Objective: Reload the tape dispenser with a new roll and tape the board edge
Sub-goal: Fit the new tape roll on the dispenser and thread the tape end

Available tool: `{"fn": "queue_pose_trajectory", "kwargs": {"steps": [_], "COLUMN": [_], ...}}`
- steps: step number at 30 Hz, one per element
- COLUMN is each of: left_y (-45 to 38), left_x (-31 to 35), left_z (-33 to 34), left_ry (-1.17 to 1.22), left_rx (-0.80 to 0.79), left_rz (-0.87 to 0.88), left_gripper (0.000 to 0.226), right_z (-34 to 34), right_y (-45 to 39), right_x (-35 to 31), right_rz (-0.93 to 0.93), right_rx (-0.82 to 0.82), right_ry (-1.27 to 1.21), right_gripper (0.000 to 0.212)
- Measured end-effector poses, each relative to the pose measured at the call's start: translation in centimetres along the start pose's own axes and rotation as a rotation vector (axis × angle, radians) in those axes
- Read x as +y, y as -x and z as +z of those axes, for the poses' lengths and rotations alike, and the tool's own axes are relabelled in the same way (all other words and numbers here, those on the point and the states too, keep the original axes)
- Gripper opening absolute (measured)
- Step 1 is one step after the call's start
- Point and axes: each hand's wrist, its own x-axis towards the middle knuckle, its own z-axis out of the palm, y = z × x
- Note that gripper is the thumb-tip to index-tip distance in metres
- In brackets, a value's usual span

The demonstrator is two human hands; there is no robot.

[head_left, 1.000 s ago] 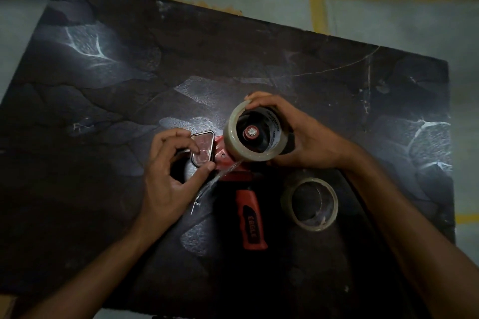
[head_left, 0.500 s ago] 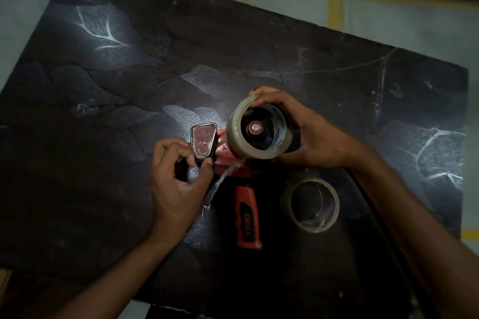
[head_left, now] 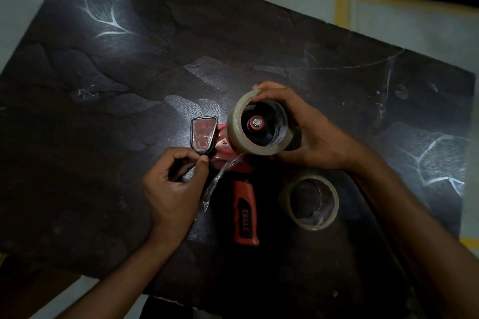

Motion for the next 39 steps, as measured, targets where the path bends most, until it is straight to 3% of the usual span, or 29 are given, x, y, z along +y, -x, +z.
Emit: {"fn": "queue_pose_trajectory", "kwargs": {"steps": [5,10,14,17,22,24,29,39], "left_y": [-0.2,-0.5,-0.5,-0.4,-1.2,-1.5,-2.7,-5.8], "left_x": [-0.1,-1.0,-1.9,-1.4,-1.2,-1.6,-2.6,-2.7], "left_z": [-0.4,-1.6,-3.2,-4.4,-4.6,-4.5,-4.6,-5.1], "left_ry": [-0.025,-0.024,0.101,0.088,0.035,0.015,-0.018,-0.029], "left_rx": [-0.033,-0.15,-0.323,-0.48,-0.481,-0.475,-0.523,-0.606], "left_rz": [0.019,0.064,-0.004,0.04,-0.005,-0.002,0.01,-0.074], "left_gripper": [0.01,0.015,0.042,0.068,0.026,0.02,0.02,0.021], "right_z": [0.4,1.9,2.4,2.8,3.3,3.4,3.8,4.7], "right_y": [0.6,0.8,0.8,0.6,0.6,0.6,-0.1,-0.3], "right_x": [-1.0,-1.6,-2.1,-2.4,-2.4,-2.4,-2.2,-1.2], "right_rz": [0.05,0.098,0.148,0.174,0.183,0.178,0.139,0.195], "right_rx": [-0.037,0.029,0.09,0.122,0.146,0.155,0.184,0.16], "right_ry": [0.383,0.414,0.37,0.371,0.422,0.441,0.504,0.233], "right_gripper": [0.099,0.082,0.084,0.086,0.085,0.085,0.085,0.086]}}
